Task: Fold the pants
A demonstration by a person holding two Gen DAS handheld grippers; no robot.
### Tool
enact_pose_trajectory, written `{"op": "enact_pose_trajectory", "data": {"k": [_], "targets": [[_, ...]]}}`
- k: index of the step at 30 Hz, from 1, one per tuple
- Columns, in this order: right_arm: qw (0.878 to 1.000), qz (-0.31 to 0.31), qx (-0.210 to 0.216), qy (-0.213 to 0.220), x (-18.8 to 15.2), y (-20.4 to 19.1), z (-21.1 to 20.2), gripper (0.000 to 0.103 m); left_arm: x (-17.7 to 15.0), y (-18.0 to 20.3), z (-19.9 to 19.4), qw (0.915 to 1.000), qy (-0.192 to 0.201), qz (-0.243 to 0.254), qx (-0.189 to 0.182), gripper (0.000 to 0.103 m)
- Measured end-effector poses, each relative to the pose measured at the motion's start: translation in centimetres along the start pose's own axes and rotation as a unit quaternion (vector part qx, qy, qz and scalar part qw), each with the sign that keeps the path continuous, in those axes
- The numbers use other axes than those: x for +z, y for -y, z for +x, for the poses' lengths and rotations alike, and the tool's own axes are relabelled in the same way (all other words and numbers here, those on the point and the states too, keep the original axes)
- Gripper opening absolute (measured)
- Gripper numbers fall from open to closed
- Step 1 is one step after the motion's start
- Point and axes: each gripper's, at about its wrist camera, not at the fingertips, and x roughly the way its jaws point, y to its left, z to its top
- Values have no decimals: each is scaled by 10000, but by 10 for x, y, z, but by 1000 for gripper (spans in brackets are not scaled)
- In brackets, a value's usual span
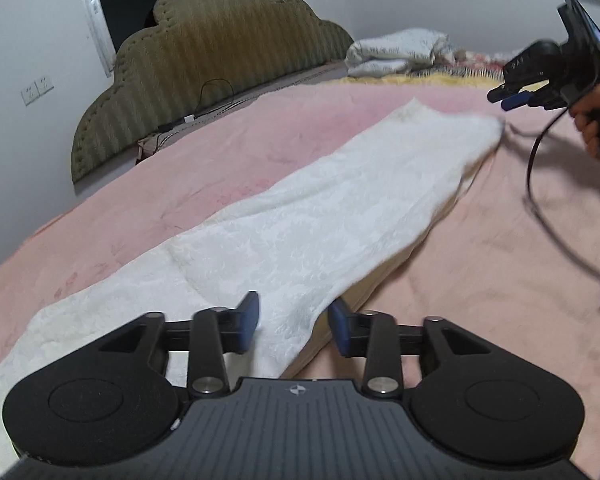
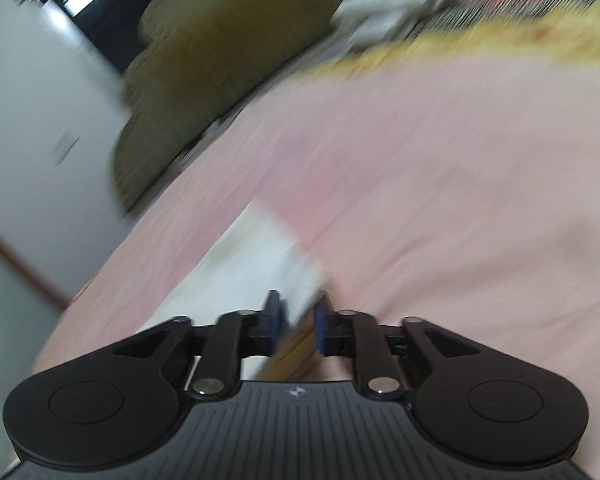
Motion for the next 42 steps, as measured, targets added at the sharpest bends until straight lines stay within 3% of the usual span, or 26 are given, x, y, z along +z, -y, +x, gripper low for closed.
{"op": "enact_pose_trajectory", "data": {"k": [2, 3, 5, 7, 9, 10, 12, 14, 16, 18, 20, 21, 22, 24, 27, 29, 32, 37, 39, 42], "targets": [[9984, -317, 63, 457, 6, -13, -7, 24, 9, -5, -3, 9996, 101, -263, -98, 50], [9979, -447, 302, 362, 9, -23, -2, 24, 13, -7, -3, 9989, 167, -408, -129, 57], [9924, -775, 903, -301, 10, -47, 24, 30, 20, -11, 1, 9976, 267, -634, -40, 73], [9819, -985, 1361, -877, 3, -69, 58, 35, 24, -13, 5, 9969, 217, -734, 183, 72], [9771, -1139, 1214, -1325, -6, -82, 93, 45, 26, -14, 4, 9964, 237, -800, 143, 73], [9767, -1160, 1091, -1441, -8, -84, 108, 45, 26, -15, 3, 9963, 256, -802, 145, 73], [9802, -962, 1057, -1370, -5, -79, 127, 45, 23, -13, 6, 9966, 257, -696, 365, 73], [9878, -646, 820, -1155, 0, -78, 122, 45, 18, -15, 14, 9956, 91, -611, 708, 73], [9902, -879, 719, -814, -2, -83, 104, 49, 15, -20, 21, 9939, -46, -749, 811, 73], [9830, -1129, 1131, -904, -10, -85, 88, 64, 15, -27, 28, 9921, -161, -1037, 683, 74], [9725, -1201, 1576, -1224, -21, -83, 81, 68, 14, -31, 37, 9900, -304, -1262, 562, 74], [9690, -1258, 1605, -1397, -25, -81, 81, 68, 14, -32, 43, 9894, -393, -1295, 526, 74], [9685, -1364, 1460, -1484, -29, -79, 83, 68, 13, -30, 48, 9892, -506, -1281, 510, 74], [9774, -1471, 968, -1173, -31, -69, 81, 68, 11, -26, 53, 9895, -572, -1200, 572, 74], [9963, -616, 482, -356, -21, -44, 51, 69, 7, -17, 47, 9927, -378, -954, 635, 75], [9968, 128, 781, -112, -21, -19, 27, 72, 4, -14, 46, 9932, -305, -892, 677, 78], [9842, 1071, 1310, -526, -27, 7, 18, 75, 0, -14, 48, 9920, -259, -944, 797, 85], [9554, 1939, 1843, -1251, -55, 28, 21, 77, -2, -29, 50, 9871, -356, -1412, 661, 95], [9468, 1981, 2099, -1421, -61, 23, 25, 77, -3, -34, 51, 9845, -403, -1590, 622, 97], [9446, 1703, 2277, -1639, -64, 2, 30, 77, -3, -35, 51, 9836, -423, -1640, 619, 98]]}}
